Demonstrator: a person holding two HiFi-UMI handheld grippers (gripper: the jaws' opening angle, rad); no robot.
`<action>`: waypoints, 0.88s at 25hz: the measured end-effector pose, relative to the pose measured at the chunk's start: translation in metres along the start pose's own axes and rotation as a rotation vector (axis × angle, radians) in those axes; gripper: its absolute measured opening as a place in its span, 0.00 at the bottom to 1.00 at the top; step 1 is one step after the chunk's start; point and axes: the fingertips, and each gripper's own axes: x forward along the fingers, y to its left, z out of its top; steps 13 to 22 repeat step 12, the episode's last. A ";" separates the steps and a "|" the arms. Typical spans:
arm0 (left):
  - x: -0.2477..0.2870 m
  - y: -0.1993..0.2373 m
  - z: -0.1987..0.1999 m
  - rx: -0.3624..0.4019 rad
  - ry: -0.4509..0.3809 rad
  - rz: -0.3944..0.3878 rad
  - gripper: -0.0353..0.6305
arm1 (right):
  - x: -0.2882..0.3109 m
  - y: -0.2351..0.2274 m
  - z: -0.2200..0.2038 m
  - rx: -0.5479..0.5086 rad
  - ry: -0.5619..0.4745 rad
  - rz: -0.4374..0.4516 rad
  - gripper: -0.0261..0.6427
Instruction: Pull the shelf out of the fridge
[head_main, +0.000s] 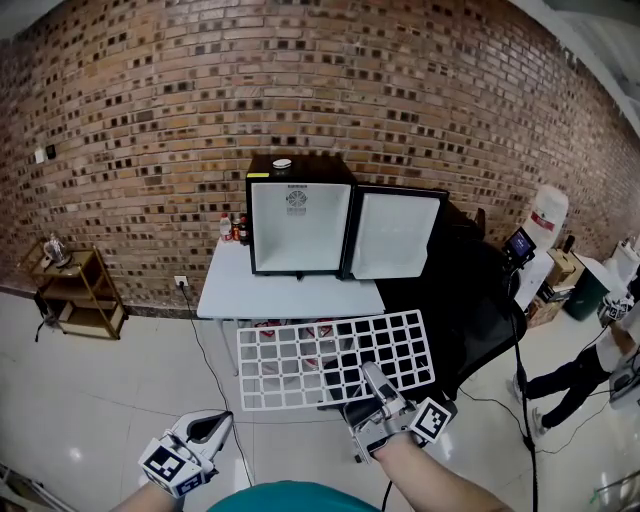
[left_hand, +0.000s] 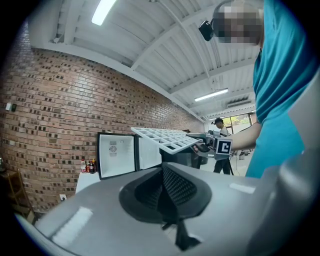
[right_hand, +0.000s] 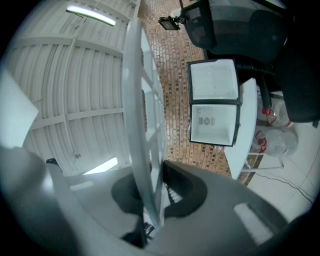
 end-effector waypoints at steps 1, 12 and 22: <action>0.000 0.000 -0.001 0.001 0.001 0.003 0.03 | 0.000 0.000 0.001 0.000 -0.001 0.001 0.08; -0.002 -0.003 0.001 0.004 0.011 0.001 0.03 | 0.005 0.006 0.000 0.000 0.005 0.005 0.08; -0.002 -0.003 0.001 0.004 0.011 0.001 0.03 | 0.005 0.006 0.000 0.000 0.005 0.005 0.08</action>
